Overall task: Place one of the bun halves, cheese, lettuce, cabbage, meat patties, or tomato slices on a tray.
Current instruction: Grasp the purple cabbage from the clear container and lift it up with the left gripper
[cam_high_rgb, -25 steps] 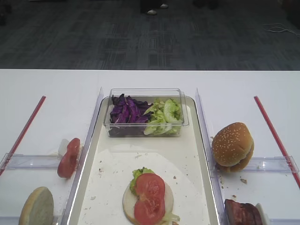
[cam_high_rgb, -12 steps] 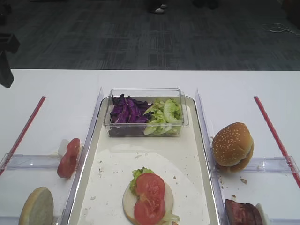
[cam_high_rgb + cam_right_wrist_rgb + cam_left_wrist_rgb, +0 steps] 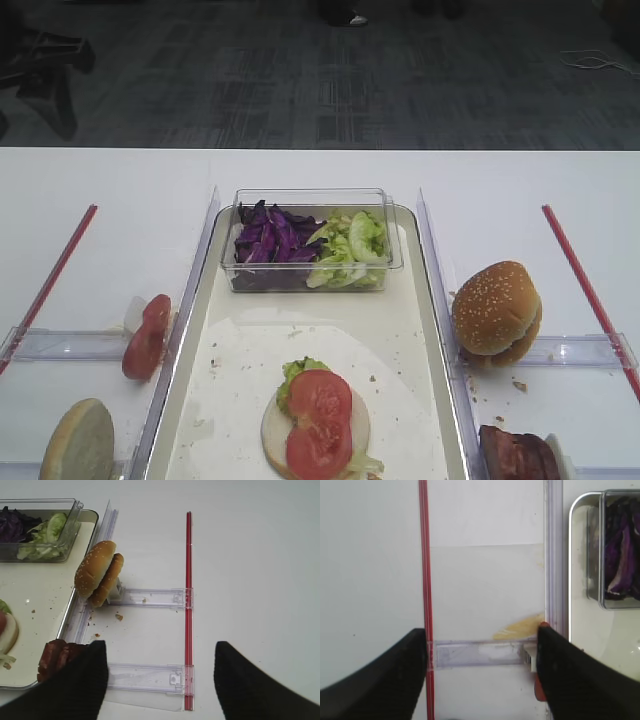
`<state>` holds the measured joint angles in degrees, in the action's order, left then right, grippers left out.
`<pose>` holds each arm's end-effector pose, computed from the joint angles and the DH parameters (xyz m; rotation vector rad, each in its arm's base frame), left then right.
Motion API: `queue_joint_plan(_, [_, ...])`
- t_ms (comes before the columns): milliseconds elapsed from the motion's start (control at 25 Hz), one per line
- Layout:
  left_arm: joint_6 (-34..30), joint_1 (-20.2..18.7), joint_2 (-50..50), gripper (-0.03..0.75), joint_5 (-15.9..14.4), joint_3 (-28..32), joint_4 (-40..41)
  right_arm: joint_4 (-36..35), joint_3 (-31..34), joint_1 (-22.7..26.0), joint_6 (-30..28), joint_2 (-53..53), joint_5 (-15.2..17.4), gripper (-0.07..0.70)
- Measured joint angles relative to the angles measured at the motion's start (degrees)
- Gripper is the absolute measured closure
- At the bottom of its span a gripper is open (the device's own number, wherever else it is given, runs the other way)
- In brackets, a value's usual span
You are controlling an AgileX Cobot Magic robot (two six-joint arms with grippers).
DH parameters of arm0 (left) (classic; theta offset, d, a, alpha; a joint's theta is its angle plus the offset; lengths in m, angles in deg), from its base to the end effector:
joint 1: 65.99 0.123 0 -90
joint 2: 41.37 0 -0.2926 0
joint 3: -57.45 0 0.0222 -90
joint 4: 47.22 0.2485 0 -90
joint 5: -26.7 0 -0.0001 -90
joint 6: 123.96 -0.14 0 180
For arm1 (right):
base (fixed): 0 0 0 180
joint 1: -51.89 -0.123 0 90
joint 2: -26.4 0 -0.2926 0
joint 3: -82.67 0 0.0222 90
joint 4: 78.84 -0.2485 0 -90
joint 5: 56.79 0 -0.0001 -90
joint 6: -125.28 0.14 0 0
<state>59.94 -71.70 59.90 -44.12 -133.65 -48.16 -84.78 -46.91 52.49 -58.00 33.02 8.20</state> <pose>0.3493 -0.0371 0.2990 0.0405 2.8114 -0.0624 0.0242 0.0129 0.2368 -0.0585 2.1254 0.0859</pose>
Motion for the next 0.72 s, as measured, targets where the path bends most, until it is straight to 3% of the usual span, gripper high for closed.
queue_joint_plan(240, [-0.82, 0.0, 6.86, 0.279, 0.0, -6.16, 0.0, 0.0, 0.0, 0.0, 0.0, 0.0, 0.0, 0.164])
queue_joint_plan(720, [-1.25, 0.0, 16.67, 0.287, 0.0, -11.97, -0.12, 0.0, 0.0, 0.0, 0.0, 0.0, 0.0, 0.164])
